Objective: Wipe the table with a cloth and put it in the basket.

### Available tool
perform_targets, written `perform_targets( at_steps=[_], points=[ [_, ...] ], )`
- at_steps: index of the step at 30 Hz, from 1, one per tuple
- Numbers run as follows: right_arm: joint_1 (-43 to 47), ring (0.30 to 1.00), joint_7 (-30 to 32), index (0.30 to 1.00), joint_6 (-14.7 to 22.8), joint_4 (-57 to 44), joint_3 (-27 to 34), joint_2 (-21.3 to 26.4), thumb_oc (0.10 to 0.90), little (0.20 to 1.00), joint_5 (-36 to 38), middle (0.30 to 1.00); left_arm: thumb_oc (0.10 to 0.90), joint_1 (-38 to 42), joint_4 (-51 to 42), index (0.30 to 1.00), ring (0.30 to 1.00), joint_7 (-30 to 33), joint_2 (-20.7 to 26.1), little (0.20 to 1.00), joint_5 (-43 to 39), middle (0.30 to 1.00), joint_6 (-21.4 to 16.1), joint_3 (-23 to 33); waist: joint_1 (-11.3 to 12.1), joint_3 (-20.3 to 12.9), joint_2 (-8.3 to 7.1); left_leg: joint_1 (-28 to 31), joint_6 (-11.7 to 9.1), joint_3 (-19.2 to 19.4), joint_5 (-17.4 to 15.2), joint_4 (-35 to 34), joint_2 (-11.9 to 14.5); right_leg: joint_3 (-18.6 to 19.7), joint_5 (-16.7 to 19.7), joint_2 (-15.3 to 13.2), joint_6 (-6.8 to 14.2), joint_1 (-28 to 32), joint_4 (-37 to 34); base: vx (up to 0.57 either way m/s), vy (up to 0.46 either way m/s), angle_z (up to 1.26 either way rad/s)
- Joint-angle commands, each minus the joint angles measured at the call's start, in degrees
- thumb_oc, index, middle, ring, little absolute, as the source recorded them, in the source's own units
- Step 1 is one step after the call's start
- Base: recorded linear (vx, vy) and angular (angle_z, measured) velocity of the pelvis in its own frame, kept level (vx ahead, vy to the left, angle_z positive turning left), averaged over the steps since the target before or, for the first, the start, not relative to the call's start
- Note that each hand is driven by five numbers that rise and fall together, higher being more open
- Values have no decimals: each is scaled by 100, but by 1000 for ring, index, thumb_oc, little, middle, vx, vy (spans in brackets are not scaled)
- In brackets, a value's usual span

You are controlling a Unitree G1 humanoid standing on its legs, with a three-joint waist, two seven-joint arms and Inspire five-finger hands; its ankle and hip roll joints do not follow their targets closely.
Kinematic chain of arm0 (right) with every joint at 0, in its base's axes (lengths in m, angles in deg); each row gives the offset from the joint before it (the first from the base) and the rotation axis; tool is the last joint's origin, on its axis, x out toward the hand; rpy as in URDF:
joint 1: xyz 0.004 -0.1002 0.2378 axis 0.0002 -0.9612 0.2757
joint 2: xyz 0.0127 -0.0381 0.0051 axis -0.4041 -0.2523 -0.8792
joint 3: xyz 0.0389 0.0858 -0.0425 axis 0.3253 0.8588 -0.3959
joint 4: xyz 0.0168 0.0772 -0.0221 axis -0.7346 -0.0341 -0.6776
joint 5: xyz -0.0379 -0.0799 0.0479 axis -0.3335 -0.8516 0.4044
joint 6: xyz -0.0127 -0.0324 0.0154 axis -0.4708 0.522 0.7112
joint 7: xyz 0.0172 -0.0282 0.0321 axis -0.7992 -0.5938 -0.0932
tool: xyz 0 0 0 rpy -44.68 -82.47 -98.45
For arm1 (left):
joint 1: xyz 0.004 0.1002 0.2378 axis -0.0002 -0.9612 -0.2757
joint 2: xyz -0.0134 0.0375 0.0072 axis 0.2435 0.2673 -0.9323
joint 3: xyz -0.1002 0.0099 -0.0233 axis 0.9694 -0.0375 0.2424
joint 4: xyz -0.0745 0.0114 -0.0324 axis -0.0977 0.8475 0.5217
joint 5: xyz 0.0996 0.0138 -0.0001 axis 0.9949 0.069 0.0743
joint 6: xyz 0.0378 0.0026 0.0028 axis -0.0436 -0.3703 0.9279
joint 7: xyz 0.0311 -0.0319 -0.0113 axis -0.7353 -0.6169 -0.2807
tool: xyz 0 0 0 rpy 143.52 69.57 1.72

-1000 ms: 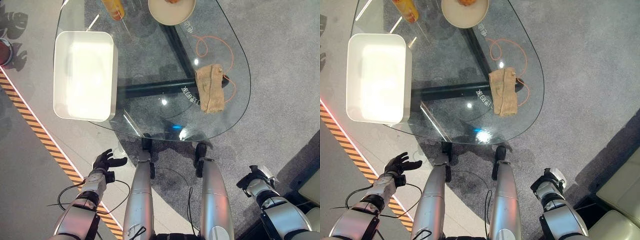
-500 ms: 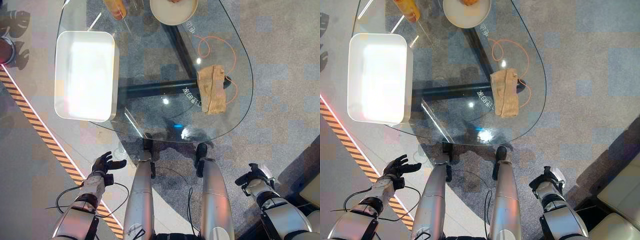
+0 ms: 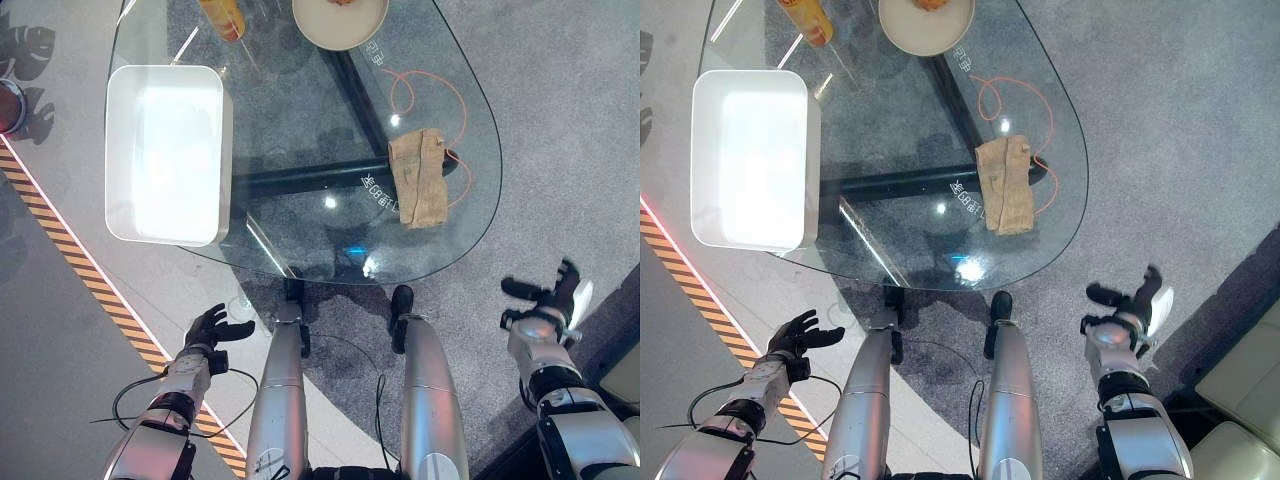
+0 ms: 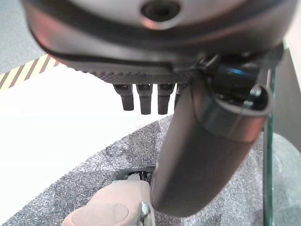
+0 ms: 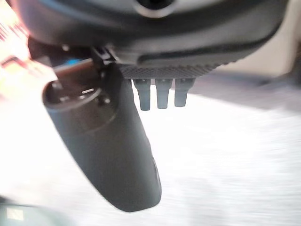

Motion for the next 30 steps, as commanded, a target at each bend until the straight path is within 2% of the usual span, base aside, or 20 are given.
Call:
perform_targets(
  at_steps=[1, 5, 11, 17, 30],
  points=[
    [-107, 900, 743, 900, 508, -514, 93, 436, 800, 900, -25, 900, 800, -437, 152, 900, 900, 220, 283, 900, -106, 900, -23, 34, -58, -123, -83, -166, 552, 242, -888, 968, -427, -8, 684, 305, -193, 84, -725, 0, 0, 0],
    [98, 900, 1006, 900, 618, -1496, -53, 407, 800, 900, -323, 900, 800, -429, 109, 900, 900, 290, 207, 900, -169, 900, -56, -25, -77, -123, -71, -233, 544, 224, -850, 919, -461, 8, 693, 330, -202, 14, -777, 0, 0, 0],
    [286, 900, 847, 900, 611, -2431, -321, 220, 800, 900, -590, 900, 800, -435, 73, 900, 900, 362, 131, 900, -210, 900, -71, -76, -111, -123, -37, -205, 540, 230, -807, 812, -476, 62, 689, 370, -204, 2, -829, 0, 0, 0],
    [465, 900, 544, 900, -17, -3264, -944, -21, 800, 900, -976, 900, 800, -454, 105, 900, 900, 298, 58, 900, -170, 900, -143, -63, -92, -123, -6, -110, 506, 275, -752, 714, -487, 53, 658, 345, -233, 92, -883, 0, 0, 0],
    [585, 900, 467, 900, -815, -3372, -1762, -463, 800, 900, -1117, 900, 800, -514, 185, 900, 900, 313, -225, 900, -98, 900, -326, -177, -39, -123, 107, 70, 494, 370, -693, 549, -546, 6, 641, 275, -288, 230, -1002, 0, 0, 0]
  ],
)
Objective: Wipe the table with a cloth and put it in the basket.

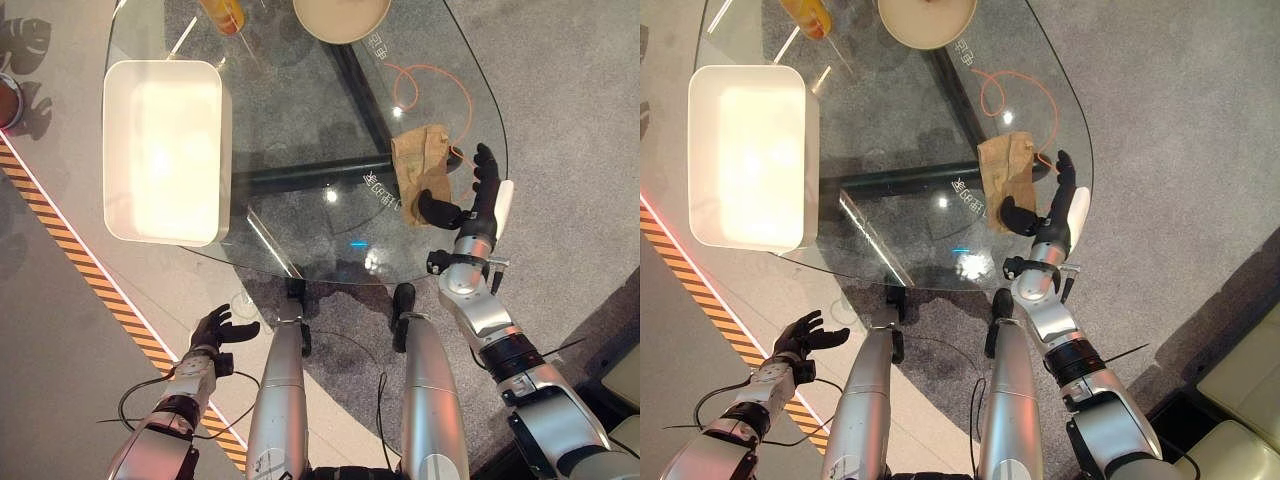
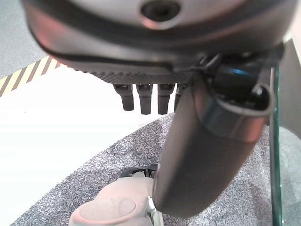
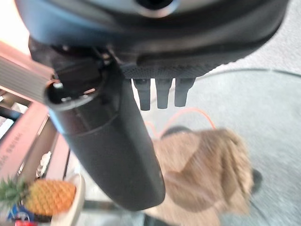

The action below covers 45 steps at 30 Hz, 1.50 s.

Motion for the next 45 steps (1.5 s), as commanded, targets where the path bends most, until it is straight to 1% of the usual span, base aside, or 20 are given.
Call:
perform_targets(
  at_steps=[1, 2, 8, 18, 21, 23, 29, 38, 45],
  points=[
    [201, 900, 76, 900, 70, -625, 6, 165, 800, 900, -390, 900, 800, -405, 201, 900, 900, 168, -48, 900, -84, 900, -201, 31, -50, -115, 70, 61, 456, 339, -720, 698, -498, -42, 634, 298, -285, 304, -970, 0, 0, 0],
    [243, 900, 115, 900, -18, -524, -80, 105, 800, 900, -282, 900, 800, -385, 229, 900, 900, 164, -67, 900, -78, 900, -220, 7, -37, -115, 71, 91, 455, 344, -717, 679, -496, -51, 632, 288, -293, 338, -989, 0, 0, 0],
    [309, 900, 194, 900, -171, -338, -197, 28, 800, 900, -66, 900, 800, -399, 236, 900, 900, 187, -134, 900, -59, 900, -234, -64, -5, -115, 100, 148, 462, 361, -695, 630, -499, -83, 633, 272, -299, 384, -999, 0, 0, 0],
    [521, 900, 265, 900, -499, -58, -348, -55, 800, 900, -91, 900, 800, -399, 237, 900, 900, 226, -212, 900, -64, 900, -231, -130, 34, -115, 180, 205, 457, 395, -645, 568, -516, -89, 649, 257, -300, 386, -985, 0, 0, 0],
    [757, 900, 302, 900, -610, 331, -411, 11, 800, 900, -67, 900, 800, -344, 261, 900, 900, 200, -226, 900, -57, 900, -216, -184, 81, -115, 232, 227, 458, 406, -638, 559, -514, -113, 643, 222, -303, 391, -963, 0, 0, 0],
    [844, 900, 314, 900, -575, 517, -428, 22, 800, 900, -86, 900, 800, -333, 288, 900, 900, 184, -242, 900, -57, 900, -235, -206, 98, -115, 253, 223, 458, 407, -637, 564, -517, -121, 639, 216, -306, 378, -943, 0, 0, 0],
    [1270, 900, 257, 900, -737, 1139, -486, 122, 800, 900, -80, 900, 800, -284, 318, 900, 900, 149, -289, 900, -39, 900, -191, -304, 175, -115, 320, 236, 446, 405, -629, 567, -517, -150, 627, 194, -307, 368, -890, 0, 0, 0],
    [1590, 900, 183, 900, -811, 1563, -571, 143, 800, 900, 13, 900, 800, -251, 237, 900, 900, 166, -299, 900, -27, 900, -94, -381, 256, -115, 379, 233, 456, 391, -616, 544, -538, -181, 634, 179, -305, 344, -879, 1, 1, 0],
    [1682, 900, 17, 900, -895, 1667, -673, 99, 800, 900, -194, 900, 800, -229, 172, 900, 900, 164, -299, 900, -46, 900, -39, -416, 279, -115, 412, 249, 461, 398, -605, 519, -560, -189, 646, 173, -306, 337, -880, 0, 0, 0]
  ],
)
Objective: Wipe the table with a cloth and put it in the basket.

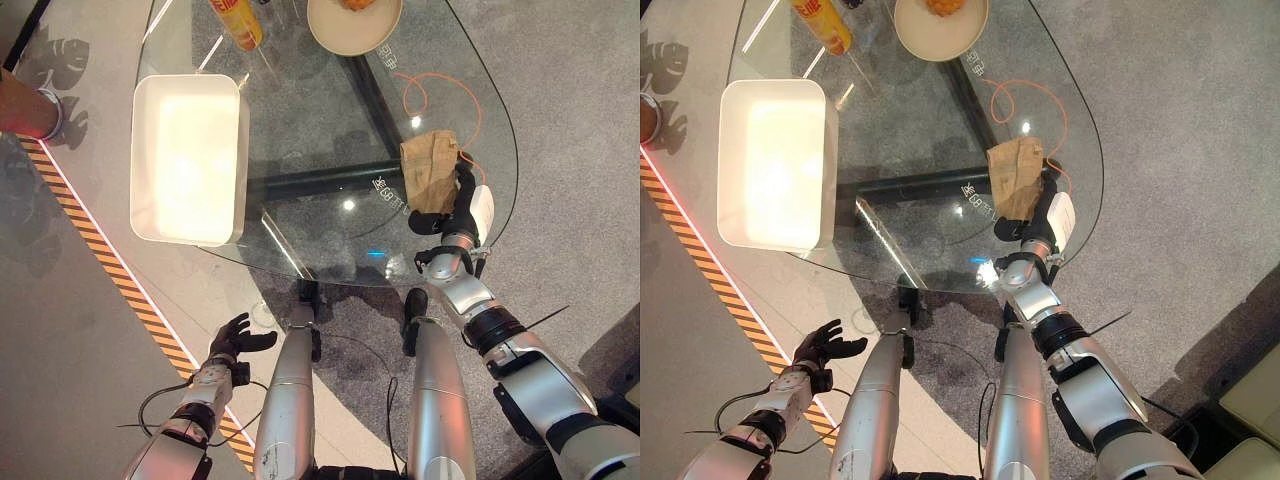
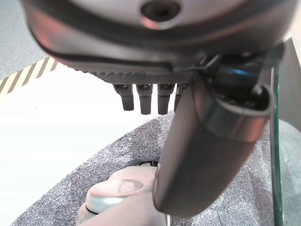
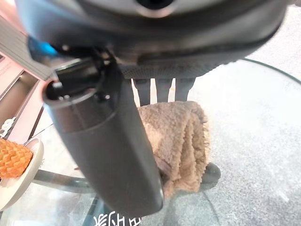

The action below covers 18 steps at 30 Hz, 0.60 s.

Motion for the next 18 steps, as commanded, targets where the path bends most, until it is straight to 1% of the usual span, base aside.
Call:
perform_targets(
  at_steps=[1, 8, 18],
  points=[
    [611, 900, -83, 900, 134, 119, -150, 256, 800, 900, -231, 900, 800, -94, 144, 900, 900, 163, 23, 900, -58, 900, 60, -171, 128, -110, 161, -84, 498, 395, -761, 877, -567, -166, 668, 195, -235, 200, -948, 0, 0, 0],
    [615, 900, -214, 900, -14, -15, -320, 230, 800, 900, -506, 900, 800, -94, 125, 900, 900, 185, 8, 900, -72, 900, 66, -181, 127, -110, 155, -52, 510, 402, -739, 823, -570, -165, 692, 199, -226, 214, -987, 0, 0, 0],
    [627, 900, -435, 900, -219, 25, -453, 198, 800, 900, -486, 900, 800, -75, 98, 900, 900, 214, -29, 900, -78, 900, 76, -226, 139, -110, 159, -60, 513, 404, -706, 780, -565, -184, 711, 190, -221, 188, -996, 0, 0, 0]
  ],
)
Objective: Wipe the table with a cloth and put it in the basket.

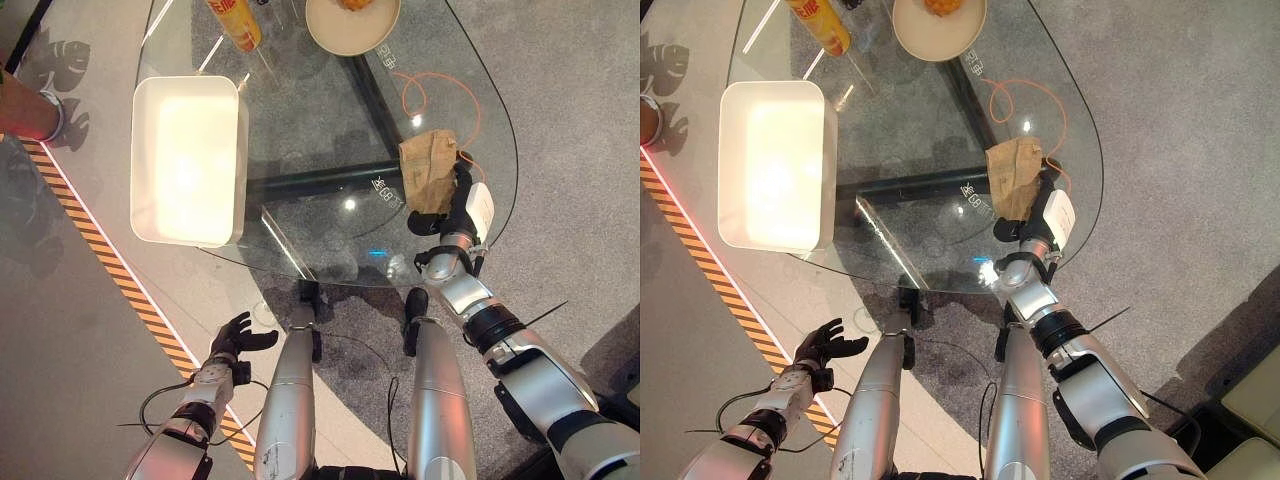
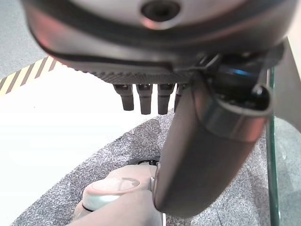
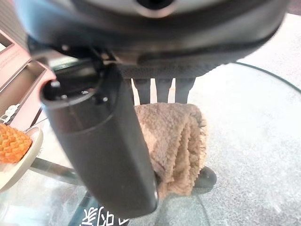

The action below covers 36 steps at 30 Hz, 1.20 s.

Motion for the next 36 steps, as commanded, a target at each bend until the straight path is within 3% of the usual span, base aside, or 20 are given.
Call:
perform_targets(
  at_steps=[1, 2, 3, 4, 23, 36],
  points=[
    [535, 855, -442, 855, 85, 35, -159, 140, 748, 848, -254, 855, 800, -77, 136, 900, 900, 209, -19, 900, -76, 900, 69, -104, 141, -109, 134, -104, 522, 406, -714, 870, -572, -181, 711, 181, -213, 189, -994, 0, 0, 0],
    [552, 533, -449, 533, 71, 72, -179, 138, 372, 472, -276, 533, 800, -65, 147, 900, 900, 196, -10, 900, -80, 900, 73, -100, 142, -109, 139, -98, 521, 410, -709, 861, -569, -181, 719, 178, -211, 186, -999, 0, 0, 0],
    [553, 446, -457, 446, 64, 90, -189, 138, 270, 370, -287, 446, 800, -60, 146, 900, 900, 192, -3, 900, -82, 900, 78, -98, 144, -109, 138, -93, 520, 410, -707, 853, -568, -180, 720, 178, -210, 191, -1006, 0, 0, 0],
    [554, 300, -464, 300, 57, 99, -194, 138, 100, 200, -292, 300, 800, -58, 146, 900, 900, 190, 0, 900, -82, 900, 80, -97, 145, -109, 138, -90, 520, 410, -707, 849, -568, -180, 720, 178, -210, 194, -1010, 0, 0, 0],
    [656, 300, -342, 300, 30, 221, -219, 125, 100, 200, -312, 300, 800, -14, 119, 900, 900, 226, -22, 900, -112, 900, 91, -148, 173, -109, 154, -107, 533, 418, -683, 796, -583, -217, 760, 174, -192, 186, -1078, 0, 0, 0],
    [776, 300, -542, 300, 14, 77, -362, 163, 100, 200, -737, 300, 800, 4, 100, 900, 900, 231, -41, 900, -121, 900, 86, -191, 180, -109, 176, -75, 550, 417, -674, 765, -596, -206, 784, 156, -176, 193, -1091, 0, 0, 0]
  ],
)
